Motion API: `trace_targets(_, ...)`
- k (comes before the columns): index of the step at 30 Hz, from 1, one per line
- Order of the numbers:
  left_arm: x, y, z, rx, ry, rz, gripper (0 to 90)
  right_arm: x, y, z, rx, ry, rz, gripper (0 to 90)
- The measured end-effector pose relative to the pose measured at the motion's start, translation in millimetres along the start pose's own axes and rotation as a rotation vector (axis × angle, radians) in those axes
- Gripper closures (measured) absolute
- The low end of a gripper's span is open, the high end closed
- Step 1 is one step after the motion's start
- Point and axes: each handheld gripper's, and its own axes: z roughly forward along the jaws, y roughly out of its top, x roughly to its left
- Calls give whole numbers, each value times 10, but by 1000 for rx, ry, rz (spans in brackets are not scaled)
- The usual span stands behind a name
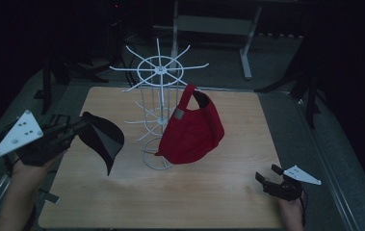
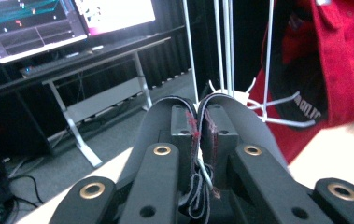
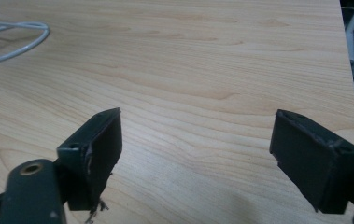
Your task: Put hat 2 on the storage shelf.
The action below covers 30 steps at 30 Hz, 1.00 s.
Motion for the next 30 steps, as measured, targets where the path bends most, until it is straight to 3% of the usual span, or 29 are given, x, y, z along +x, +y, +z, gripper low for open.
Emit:
trace_targets(12,-184,524,-19,-140,-74,33,847,19,2,8,9,-6,-17,178)
trace_targets(16,-218,687,-14,-156,-80,69,847,19,2,9,9,-5,-19,178)
trace_targets(22,-209,888,56,-153,-84,91,847,21,3,12,13,-5,-17,178)
trace_targets(30,-136,1088,238,-159,-104,67,846,24,4,13,18,-5,-18,178)
